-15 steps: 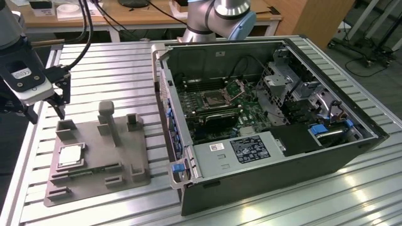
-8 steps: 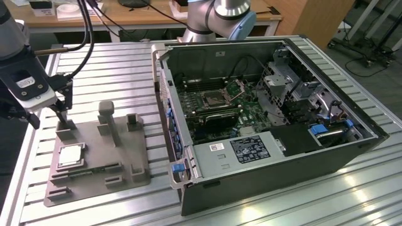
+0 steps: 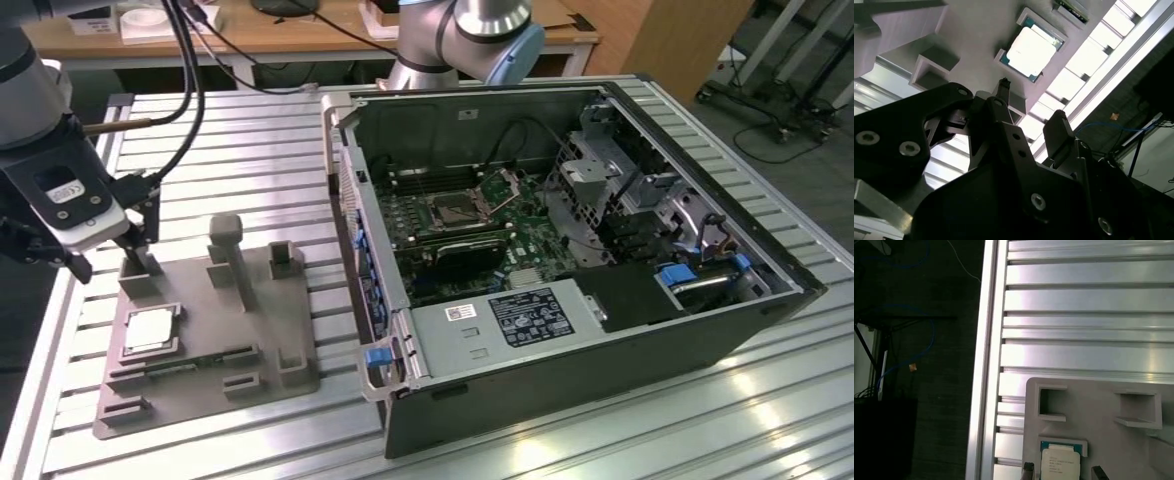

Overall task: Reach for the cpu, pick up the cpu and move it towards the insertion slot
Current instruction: 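Reach for the cpu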

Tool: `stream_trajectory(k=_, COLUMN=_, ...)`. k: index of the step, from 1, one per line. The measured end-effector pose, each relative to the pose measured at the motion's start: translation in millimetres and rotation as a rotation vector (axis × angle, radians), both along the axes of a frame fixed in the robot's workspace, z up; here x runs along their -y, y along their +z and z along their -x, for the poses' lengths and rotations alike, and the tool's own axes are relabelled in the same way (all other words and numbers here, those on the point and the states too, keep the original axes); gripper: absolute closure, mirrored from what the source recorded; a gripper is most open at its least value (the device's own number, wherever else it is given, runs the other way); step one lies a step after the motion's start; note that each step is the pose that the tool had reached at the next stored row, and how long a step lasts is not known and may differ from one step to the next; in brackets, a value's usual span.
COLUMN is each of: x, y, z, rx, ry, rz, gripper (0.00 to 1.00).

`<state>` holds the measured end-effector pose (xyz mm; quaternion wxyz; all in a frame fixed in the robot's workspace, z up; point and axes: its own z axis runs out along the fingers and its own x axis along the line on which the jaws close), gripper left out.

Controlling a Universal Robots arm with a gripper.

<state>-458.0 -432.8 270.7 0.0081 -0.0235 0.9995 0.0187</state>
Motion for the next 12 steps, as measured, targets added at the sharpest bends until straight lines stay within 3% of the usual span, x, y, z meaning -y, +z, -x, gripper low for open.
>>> stream_trajectory(k=12, x=0.0, y=-1.6, z=0.0, rx=-0.0002, ry=0.0, rz=0.0, gripper=0.45)
